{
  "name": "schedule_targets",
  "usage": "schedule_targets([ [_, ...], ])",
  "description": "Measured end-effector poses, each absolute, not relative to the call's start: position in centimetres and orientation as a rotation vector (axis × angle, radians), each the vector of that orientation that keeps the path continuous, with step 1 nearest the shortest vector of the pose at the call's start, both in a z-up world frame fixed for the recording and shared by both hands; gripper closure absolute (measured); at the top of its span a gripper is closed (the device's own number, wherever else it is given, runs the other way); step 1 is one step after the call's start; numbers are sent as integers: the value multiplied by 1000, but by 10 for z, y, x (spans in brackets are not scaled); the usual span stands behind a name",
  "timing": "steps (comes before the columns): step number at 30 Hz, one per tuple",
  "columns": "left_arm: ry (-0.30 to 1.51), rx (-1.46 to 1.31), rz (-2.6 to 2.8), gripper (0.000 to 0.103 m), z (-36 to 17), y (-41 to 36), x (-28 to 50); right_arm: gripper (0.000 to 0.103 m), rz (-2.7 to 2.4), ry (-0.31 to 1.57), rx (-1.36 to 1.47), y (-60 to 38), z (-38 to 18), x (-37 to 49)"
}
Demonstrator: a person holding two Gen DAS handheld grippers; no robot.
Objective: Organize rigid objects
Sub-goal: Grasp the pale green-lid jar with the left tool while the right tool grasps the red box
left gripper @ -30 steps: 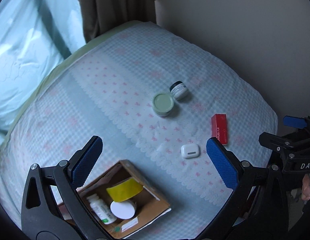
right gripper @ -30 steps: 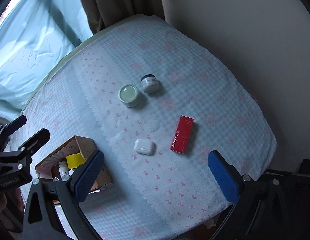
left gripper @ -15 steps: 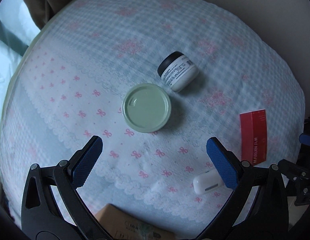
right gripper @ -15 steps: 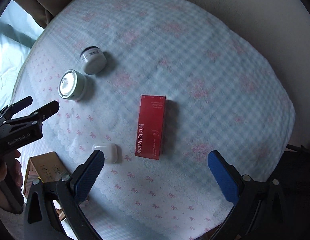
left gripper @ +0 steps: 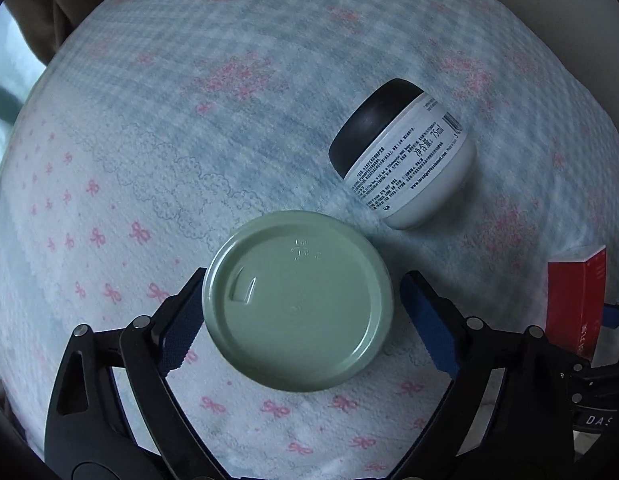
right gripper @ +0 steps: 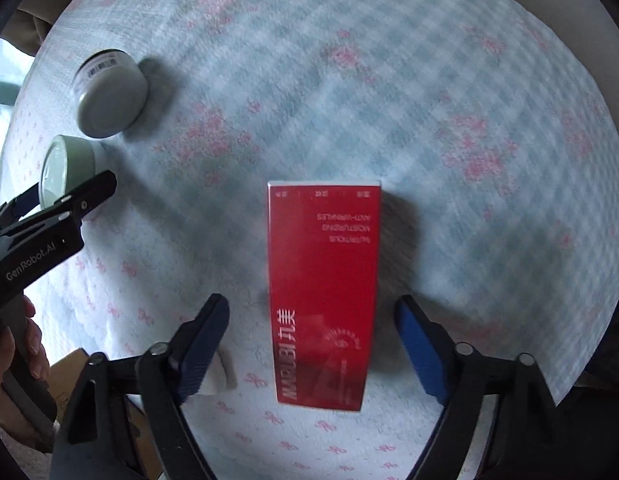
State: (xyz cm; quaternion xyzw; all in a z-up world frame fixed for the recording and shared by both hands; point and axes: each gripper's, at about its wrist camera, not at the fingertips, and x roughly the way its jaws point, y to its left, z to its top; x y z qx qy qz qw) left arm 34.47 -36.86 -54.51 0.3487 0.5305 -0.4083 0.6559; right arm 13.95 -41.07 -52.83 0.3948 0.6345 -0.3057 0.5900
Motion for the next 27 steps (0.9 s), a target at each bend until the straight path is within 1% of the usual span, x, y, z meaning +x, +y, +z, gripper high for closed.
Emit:
schedule_targets([
  [3,1181,804,-951,17,-548,-370,341,28,-741,1481,921,-407,-534,140],
  [5,1163,807,-953,26,-547,-372,338,28,-752,1483,910,-406,-534,142],
  [6,1152,807,-945,30,-545,-372,338,30,-756,1491,896,-402,-537,144],
  [7,1148,801,-943,35,-543,-374,340,36,-765,1504,876,-401,-538,145],
  [8,1155,795,-946,35,-542,-374,342,39,-777,1515,860,-398,-539,152],
  [10,1156,792,-953,35,-542,-375,345,55,-801,1512,851,-395,-538,156],
  [12,1147,801,-960,35,-542,-375,344,64,-810,1502,856,-394,-537,153],
  [16,1139,806,-970,35,-538,-368,349,65,-801,1503,858,-395,-538,154],
  [21,1139,778,-975,35,-526,-362,338,65,-779,1464,906,-409,-531,148],
  [27,1120,743,-969,35,-493,-356,329,65,-755,1412,927,-417,-511,140],
])
